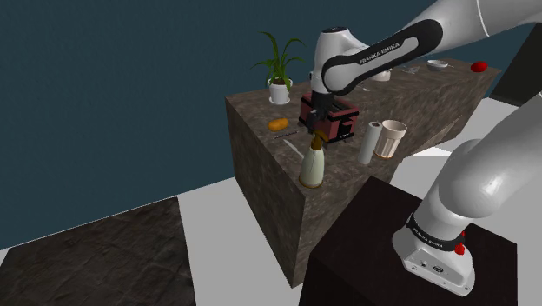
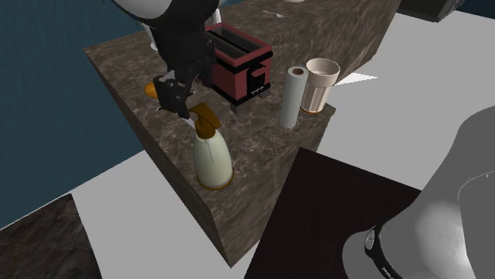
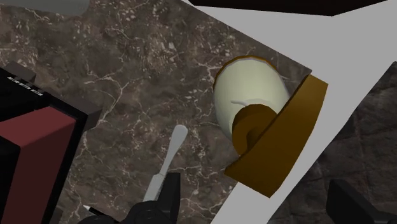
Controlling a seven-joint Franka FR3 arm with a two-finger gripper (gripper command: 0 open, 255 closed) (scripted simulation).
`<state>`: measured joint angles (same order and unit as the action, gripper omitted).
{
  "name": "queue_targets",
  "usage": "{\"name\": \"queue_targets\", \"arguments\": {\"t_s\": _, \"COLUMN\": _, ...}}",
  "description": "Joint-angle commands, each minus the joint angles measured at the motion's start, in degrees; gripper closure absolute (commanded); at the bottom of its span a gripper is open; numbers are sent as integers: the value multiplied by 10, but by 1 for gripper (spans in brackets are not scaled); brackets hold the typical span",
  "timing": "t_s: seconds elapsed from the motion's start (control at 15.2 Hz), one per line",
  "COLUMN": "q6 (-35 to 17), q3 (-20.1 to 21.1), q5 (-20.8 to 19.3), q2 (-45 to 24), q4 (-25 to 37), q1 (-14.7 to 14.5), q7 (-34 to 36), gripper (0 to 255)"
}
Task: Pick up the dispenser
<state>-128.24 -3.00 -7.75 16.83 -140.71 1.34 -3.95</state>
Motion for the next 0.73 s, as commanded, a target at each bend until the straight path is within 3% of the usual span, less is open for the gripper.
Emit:
{"name": "queue_targets", "arguments": {"t_s": 0.0, "q6": -19, "q3": 0, "q5": -2, "q2": -8, "q4": -11, "q1": 0, "q7": 3, "gripper": 0}}
{"name": "queue_targets", "arguments": {"t_s": 0.4, "q6": -58, "q3": 0, "q5": -5, "q2": -28, "q4": -29, "q1": 1, "q7": 7, "gripper": 0}}
{"name": "queue_targets", "arguments": {"t_s": 0.46, "q6": -58, "q3": 0, "q5": -5, "q2": -28, "q4": -30, "q1": 1, "q7": 8, "gripper": 255}}
{"name": "queue_targets", "arguments": {"t_s": 0.66, "q6": -58, "q3": 0, "q5": -5, "q2": -28, "q4": -29, "q1": 1, "q7": 8, "gripper": 255}}
